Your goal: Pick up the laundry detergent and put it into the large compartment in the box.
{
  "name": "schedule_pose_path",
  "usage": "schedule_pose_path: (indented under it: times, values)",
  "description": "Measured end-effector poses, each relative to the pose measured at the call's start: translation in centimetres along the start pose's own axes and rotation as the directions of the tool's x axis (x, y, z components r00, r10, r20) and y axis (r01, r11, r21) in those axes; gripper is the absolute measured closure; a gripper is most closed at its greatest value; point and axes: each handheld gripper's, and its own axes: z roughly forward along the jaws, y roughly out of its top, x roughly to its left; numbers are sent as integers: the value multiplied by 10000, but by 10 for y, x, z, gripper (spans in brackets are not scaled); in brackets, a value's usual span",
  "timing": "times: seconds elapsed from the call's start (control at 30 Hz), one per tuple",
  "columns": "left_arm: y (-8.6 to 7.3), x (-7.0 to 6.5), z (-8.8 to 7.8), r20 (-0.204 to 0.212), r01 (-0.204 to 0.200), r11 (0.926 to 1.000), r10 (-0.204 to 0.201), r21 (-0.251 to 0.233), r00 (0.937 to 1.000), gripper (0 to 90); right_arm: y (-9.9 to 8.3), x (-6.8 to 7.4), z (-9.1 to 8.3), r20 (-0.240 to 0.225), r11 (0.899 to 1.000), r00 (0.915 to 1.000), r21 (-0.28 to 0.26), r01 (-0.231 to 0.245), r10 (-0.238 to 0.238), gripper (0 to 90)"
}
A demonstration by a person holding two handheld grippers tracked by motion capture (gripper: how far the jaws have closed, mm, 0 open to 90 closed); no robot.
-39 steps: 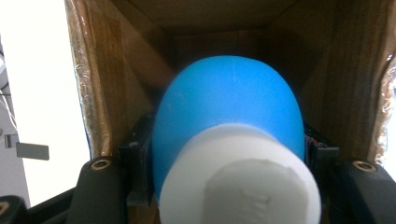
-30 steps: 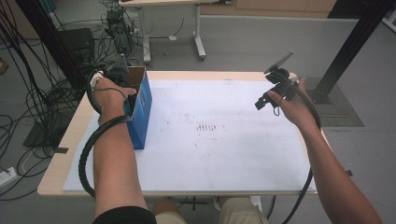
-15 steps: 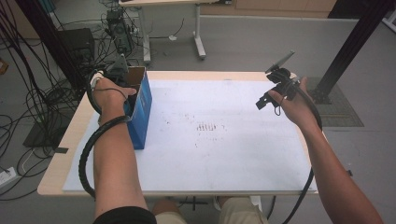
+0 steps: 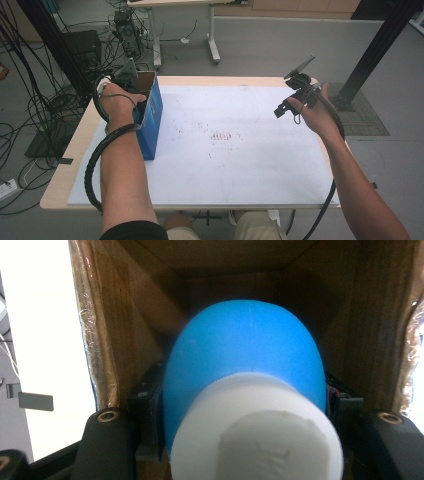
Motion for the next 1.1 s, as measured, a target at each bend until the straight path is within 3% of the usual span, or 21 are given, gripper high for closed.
schedule_pose_path:
  times: [1.1]
  values:
    - [0,0,0,14,-50,10000,50,2,10000,373,0,2,1,19,10000,10000,-28,81,-81,104]
